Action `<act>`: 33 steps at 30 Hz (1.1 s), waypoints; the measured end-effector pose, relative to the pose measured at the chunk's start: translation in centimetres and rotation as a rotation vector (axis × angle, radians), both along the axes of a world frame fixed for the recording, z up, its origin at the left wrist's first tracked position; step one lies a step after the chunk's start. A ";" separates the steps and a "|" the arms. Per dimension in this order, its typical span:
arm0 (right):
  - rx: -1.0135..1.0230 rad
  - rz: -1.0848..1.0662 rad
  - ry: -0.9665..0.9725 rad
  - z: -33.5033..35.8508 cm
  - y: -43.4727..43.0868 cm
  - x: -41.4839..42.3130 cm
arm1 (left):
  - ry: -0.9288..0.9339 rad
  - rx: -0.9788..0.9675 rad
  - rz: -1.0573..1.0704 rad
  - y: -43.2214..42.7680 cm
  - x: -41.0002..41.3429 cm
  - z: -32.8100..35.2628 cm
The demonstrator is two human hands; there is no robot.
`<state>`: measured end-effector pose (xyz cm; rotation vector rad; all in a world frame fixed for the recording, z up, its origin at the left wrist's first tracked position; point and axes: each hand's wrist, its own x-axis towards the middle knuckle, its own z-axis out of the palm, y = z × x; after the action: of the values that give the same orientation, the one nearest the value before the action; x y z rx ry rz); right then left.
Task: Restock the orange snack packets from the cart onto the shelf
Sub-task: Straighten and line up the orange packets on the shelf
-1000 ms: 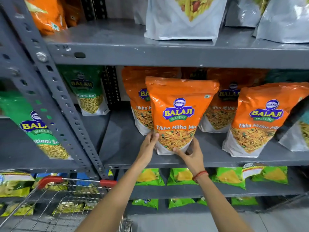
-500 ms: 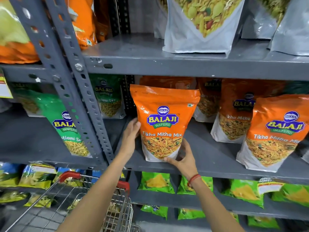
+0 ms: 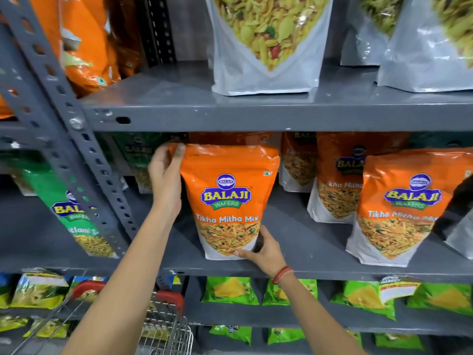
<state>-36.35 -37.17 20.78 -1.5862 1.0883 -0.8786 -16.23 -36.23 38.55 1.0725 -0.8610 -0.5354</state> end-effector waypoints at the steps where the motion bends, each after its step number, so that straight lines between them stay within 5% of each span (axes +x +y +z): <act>1: 0.008 -0.001 -0.031 -0.1 0.1 -0.4 | -0.002 -0.007 0.029 0.3 -0.5 -0.3; 7: 0.013 -0.309 -0.114 -0.9 -0.1 -5.5 | -0.352 -0.163 0.455 3.5 -7.3 -4.7; 11: -0.015 -0.455 -0.069 -0.9 -1.5 -9.5 | -0.612 -0.162 0.529 4.2 -13.0 -8.4; 13: -0.050 -0.512 -0.012 -0.6 -2.2 -11.0 | -0.717 -0.242 0.387 4.1 -15.7 -9.8; 16: -0.072 -0.561 0.118 -0.4 -3.3 -12.2 | -0.868 -0.189 -0.096 1.4 -19.2 -11.6; 18: -0.070 -0.591 0.203 -0.3 -3.9 -12.6 | -0.761 0.007 -0.327 -1.9 -20.9 -13.0; 23: -0.065 -0.617 0.316 -0.6 -4.5 -12.3 | -0.408 0.510 -0.465 -11.4 -22.3 -16.4; 33: -0.082 -0.505 0.420 -1.0 -4.6 -12.0 | -0.448 0.453 -0.368 -13.7 -23.7 -18.0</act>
<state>-48.39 -41.77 19.76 -1.6318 1.8252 -0.9435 -39.95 -49.97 20.54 1.4894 -1.3888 -0.8417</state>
